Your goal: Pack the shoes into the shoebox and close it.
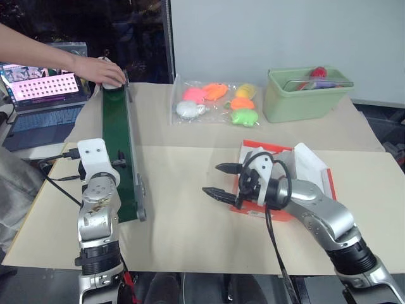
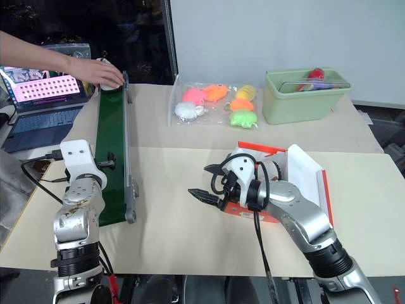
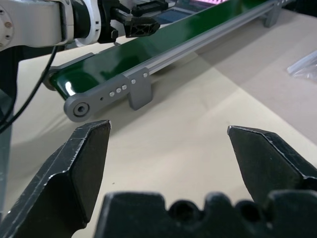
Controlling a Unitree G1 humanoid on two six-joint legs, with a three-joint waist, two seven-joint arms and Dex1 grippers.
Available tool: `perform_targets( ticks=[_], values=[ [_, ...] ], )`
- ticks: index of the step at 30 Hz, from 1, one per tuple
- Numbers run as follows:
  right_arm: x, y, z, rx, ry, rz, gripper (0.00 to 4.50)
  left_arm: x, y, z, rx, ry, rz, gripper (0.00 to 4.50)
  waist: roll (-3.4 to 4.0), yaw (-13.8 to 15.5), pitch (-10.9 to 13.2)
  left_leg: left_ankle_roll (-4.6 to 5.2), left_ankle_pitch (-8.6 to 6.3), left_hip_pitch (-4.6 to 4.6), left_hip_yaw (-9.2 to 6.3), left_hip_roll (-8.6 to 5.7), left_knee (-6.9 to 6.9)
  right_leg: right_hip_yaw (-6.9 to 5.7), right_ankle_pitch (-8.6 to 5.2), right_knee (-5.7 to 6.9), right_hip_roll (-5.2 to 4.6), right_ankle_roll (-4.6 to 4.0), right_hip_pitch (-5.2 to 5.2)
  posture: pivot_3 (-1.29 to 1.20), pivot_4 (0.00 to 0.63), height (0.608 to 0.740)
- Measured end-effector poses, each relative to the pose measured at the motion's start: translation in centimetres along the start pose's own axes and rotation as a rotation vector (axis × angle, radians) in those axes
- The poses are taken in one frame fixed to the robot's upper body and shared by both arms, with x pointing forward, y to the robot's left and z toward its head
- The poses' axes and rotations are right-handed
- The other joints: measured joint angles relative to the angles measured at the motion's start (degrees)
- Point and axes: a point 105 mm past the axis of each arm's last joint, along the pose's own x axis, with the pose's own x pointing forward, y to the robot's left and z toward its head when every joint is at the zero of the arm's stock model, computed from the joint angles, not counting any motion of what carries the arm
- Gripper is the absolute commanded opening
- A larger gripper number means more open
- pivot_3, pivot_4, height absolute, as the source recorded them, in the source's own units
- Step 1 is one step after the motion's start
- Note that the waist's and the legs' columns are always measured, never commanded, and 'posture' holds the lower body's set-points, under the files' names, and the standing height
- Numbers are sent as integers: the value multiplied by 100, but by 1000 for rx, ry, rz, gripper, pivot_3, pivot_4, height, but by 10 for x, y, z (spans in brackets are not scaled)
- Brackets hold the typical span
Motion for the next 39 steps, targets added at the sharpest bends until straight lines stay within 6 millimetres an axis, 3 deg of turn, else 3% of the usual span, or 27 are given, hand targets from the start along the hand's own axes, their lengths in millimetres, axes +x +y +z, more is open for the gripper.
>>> perform_targets(
  ticks=[27,35,39],
  values=[
    [2,-3,-7,-51,17,-58,4481,6,-16,1,-32,43,-51,4500,0,-3,0,-1,1,1,0,-1,0,-1,0,3,0,0,0,0,150,729],
    [2,-4,-6,-30,17,-67,4481,11,-22,26,-54,86,-67,4500,0,-3,0,-3,2,0,-2,-2,-1,-2,-1,3,0,1,0,0,150,729],
    [2,-3,-2,-29,2,-69,4481,12,-21,23,-41,137,-64,4500,0,-24,0,-3,2,0,-3,-1,-1,-2,0,4,1,1,-1,0,150,729]
  ],
)
